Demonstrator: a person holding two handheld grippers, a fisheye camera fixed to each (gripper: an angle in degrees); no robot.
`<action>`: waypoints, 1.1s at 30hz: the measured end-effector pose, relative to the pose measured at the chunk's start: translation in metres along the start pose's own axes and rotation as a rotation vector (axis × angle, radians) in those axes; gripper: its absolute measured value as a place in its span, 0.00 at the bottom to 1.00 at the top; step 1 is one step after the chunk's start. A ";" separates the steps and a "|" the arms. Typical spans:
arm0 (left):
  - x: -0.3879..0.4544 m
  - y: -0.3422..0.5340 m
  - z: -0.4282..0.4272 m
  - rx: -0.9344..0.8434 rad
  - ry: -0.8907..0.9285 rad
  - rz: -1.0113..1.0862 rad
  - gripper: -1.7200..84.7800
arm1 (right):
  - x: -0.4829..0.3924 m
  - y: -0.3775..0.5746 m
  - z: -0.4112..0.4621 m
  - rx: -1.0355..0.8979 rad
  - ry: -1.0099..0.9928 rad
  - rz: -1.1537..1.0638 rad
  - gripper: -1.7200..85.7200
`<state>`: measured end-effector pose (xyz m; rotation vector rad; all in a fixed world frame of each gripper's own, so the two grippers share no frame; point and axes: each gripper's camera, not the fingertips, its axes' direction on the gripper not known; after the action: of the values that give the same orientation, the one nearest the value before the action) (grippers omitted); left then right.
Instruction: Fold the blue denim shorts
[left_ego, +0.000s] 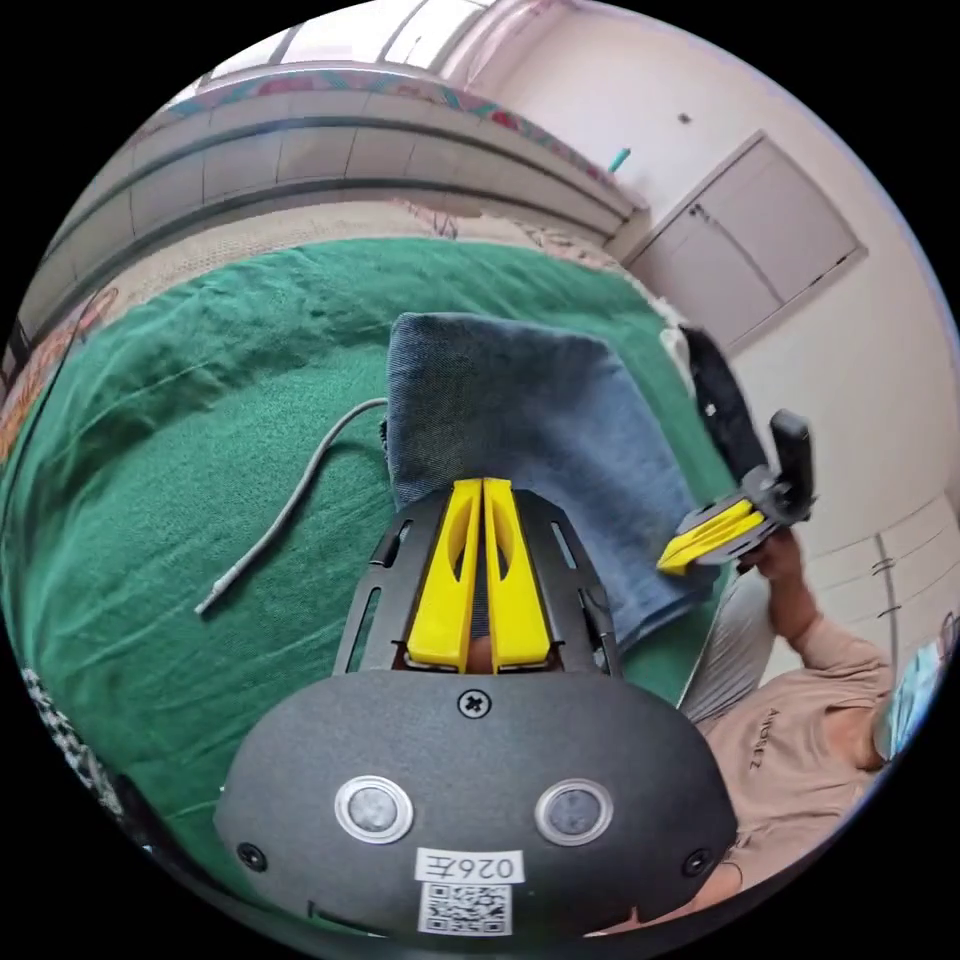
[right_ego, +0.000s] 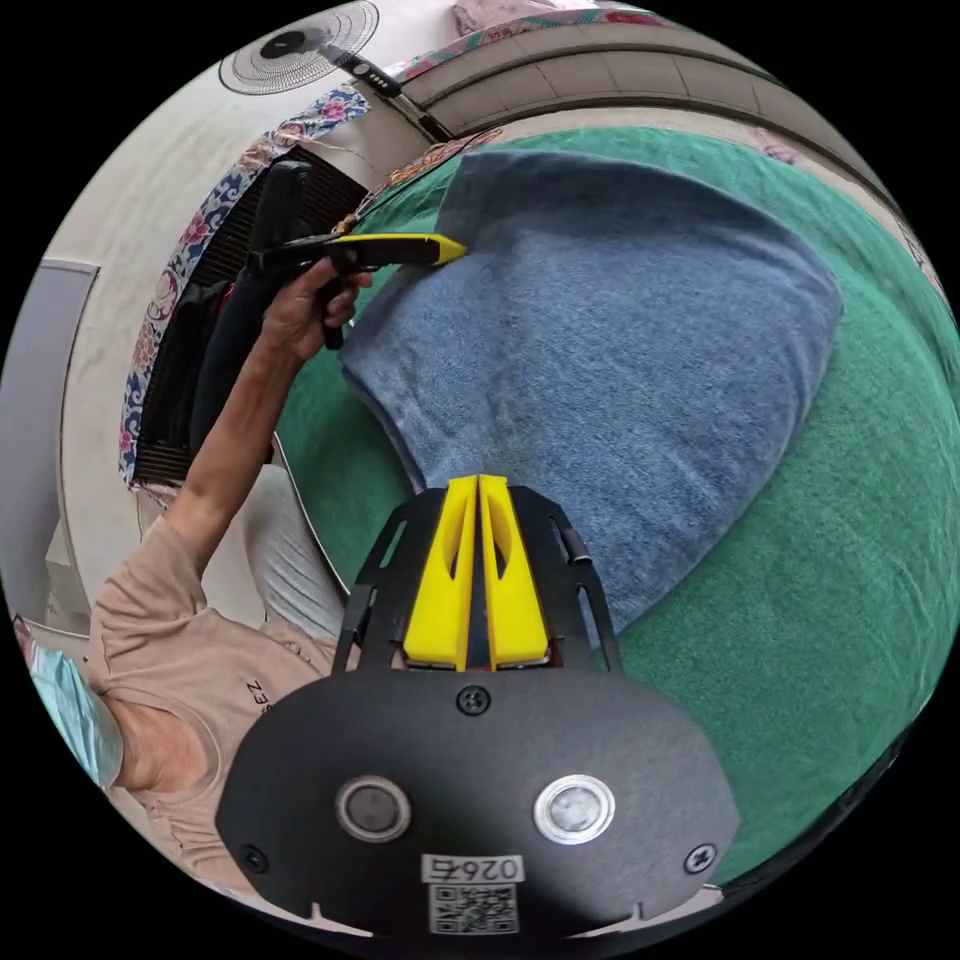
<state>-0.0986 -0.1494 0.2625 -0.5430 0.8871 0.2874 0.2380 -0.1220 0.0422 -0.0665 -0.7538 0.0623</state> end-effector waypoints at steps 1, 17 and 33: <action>-0.004 0.004 -0.005 0.025 0.053 -0.031 0.01 | -0.002 -0.001 0.004 -0.003 0.000 -0.006 0.01; 0.089 0.102 -0.047 0.229 -0.179 0.115 0.01 | -0.004 0.027 0.049 -0.034 -0.025 -0.205 0.01; -0.043 0.028 0.039 0.170 0.142 -0.101 0.30 | 0.270 0.120 0.016 0.449 -0.338 0.445 0.17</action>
<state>-0.1120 -0.1048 0.3071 -0.4522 1.0084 0.0813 0.4200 0.0196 0.2282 0.2107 -1.0351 0.6774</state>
